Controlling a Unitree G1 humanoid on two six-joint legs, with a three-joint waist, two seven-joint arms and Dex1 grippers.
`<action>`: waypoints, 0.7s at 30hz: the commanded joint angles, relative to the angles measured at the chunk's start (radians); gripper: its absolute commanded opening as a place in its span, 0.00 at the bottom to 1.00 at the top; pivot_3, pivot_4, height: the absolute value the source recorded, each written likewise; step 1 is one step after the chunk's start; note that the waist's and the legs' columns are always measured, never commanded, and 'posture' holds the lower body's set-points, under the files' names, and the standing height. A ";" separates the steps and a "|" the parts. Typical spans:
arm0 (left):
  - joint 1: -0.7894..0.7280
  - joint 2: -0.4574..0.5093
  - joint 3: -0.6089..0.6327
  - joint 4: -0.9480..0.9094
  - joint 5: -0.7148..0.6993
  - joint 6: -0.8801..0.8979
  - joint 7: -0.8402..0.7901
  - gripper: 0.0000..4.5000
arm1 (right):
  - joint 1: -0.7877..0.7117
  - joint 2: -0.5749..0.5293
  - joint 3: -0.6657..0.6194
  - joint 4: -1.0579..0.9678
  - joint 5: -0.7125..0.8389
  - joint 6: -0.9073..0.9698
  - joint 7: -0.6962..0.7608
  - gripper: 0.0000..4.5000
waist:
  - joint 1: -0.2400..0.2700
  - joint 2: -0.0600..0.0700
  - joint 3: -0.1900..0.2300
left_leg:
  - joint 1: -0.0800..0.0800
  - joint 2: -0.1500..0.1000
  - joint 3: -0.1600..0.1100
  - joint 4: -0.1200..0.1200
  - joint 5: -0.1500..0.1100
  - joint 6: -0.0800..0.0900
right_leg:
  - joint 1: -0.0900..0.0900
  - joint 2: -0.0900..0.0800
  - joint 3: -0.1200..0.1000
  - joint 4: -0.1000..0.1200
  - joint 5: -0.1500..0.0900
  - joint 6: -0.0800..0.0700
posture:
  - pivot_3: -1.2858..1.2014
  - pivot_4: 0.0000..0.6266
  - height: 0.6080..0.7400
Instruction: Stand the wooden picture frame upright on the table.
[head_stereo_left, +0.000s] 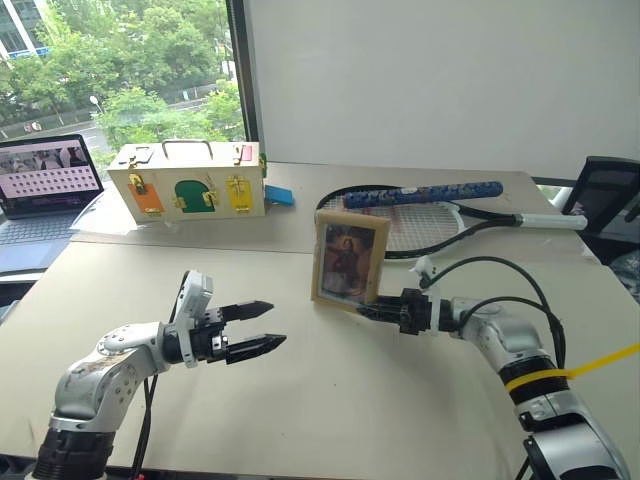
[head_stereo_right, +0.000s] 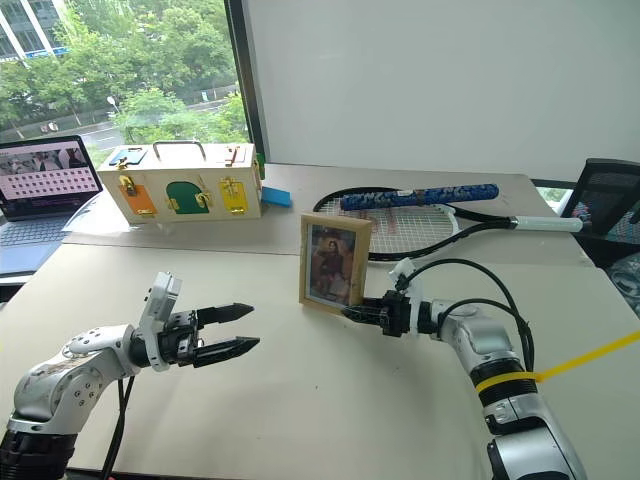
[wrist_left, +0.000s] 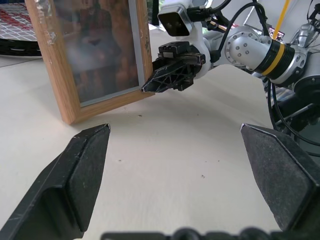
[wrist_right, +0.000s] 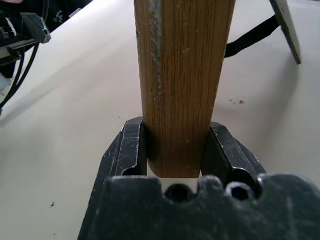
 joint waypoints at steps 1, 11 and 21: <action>-0.006 0.027 -0.003 -0.030 -0.042 0.037 -0.020 1.00 | 0.038 0.007 -0.019 -0.047 -0.007 0.012 0.048 0.27 | 0.000 0.000 0.000 | 0.000 0.000 0.000 0.000 0.000 0.000 | 0.000 0.000 0.000 0.000 0.000 0.000 | 0.52 0.24 0.69; -0.026 0.029 -0.034 -0.025 -0.042 0.041 -0.021 1.00 | 0.102 0.024 -0.021 -0.086 -0.092 -0.044 0.023 0.27 | 0.000 0.000 0.000 | 0.000 0.000 0.000 0.000 0.000 0.000 | 0.000 0.000 0.000 0.000 0.000 0.000 | 0.52 0.24 0.69; -0.056 0.042 -0.048 0.023 -0.028 0.028 -0.049 1.00 | 0.135 0.011 -0.086 -0.141 -0.069 0.049 -0.005 0.78 | 0.000 0.000 0.000 | 0.000 0.000 0.000 0.000 0.000 0.000 | 0.000 0.000 0.000 0.000 0.000 0.000 | 0.52 0.24 0.69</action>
